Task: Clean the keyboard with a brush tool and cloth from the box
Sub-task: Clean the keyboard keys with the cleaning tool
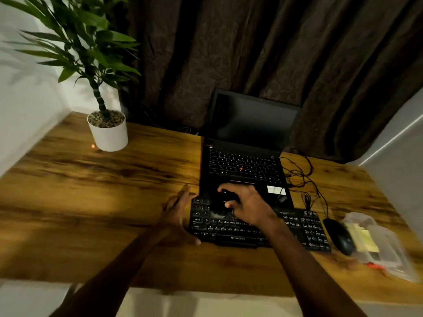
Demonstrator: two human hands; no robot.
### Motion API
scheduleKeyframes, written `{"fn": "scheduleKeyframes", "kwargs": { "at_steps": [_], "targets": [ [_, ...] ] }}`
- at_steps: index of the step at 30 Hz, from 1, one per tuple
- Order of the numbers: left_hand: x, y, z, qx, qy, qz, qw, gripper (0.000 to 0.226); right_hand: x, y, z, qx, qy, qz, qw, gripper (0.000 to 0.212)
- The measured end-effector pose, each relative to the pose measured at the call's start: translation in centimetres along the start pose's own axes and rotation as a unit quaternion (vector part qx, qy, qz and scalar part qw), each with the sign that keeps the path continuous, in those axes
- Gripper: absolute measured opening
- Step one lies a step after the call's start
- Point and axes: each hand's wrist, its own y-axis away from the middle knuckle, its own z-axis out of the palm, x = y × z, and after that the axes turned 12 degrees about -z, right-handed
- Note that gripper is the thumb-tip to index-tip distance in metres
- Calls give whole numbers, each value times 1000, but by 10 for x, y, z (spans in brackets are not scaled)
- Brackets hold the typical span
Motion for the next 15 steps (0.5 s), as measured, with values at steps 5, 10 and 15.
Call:
{"fn": "scheduleKeyframes", "kwargs": {
  "at_steps": [5, 10, 15],
  "targets": [
    [0, 3, 0, 9, -17, 7, 1000, 153, 23, 24, -19, -6, 58, 36, 998, 61],
    [-1, 0, 1, 10, -26, 3, 1000, 150, 8, 18, -8, 11, 35, 13, 999, 55],
    [-2, 0, 1, 11, -31, 7, 999, 153, 10, 17, -8, 29, -36, 4, 999, 56]
  ]
}}
